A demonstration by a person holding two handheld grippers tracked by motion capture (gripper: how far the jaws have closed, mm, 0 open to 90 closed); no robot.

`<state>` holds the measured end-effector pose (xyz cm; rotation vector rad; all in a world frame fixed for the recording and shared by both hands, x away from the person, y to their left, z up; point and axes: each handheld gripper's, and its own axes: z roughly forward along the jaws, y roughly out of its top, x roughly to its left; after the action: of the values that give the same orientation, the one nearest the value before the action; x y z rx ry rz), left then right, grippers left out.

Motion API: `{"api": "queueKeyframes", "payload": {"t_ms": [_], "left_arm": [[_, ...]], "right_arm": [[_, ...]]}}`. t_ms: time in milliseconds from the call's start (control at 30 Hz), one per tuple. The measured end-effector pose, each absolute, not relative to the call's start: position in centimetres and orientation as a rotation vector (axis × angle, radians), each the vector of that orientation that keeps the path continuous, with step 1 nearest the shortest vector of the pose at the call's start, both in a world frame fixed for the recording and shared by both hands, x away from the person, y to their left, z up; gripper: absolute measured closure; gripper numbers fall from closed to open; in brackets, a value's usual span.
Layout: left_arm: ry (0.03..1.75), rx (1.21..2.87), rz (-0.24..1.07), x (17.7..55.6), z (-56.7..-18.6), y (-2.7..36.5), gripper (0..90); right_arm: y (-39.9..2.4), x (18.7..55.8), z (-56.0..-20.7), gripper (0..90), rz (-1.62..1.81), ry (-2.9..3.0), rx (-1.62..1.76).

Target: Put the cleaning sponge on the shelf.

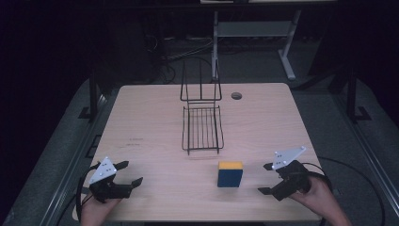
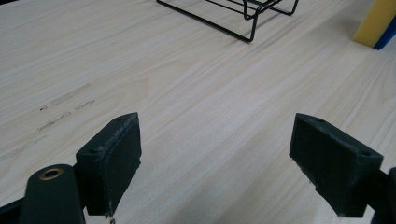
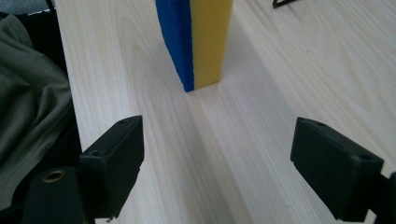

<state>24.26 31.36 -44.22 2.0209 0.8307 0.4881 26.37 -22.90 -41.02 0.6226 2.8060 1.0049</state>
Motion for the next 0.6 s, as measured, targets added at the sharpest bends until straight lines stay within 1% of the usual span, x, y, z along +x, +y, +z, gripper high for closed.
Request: {"api": "queueKeyframes", "payload": {"t_ms": [600], "left_arm": [[0.831, 2.017, 0.482, 24.2, -44.2, 31.2, 16.2]], "right_arm": [[-20.5, 27.4, -40.8, 17.0, 1.005, 2.869, 0.543]]}}
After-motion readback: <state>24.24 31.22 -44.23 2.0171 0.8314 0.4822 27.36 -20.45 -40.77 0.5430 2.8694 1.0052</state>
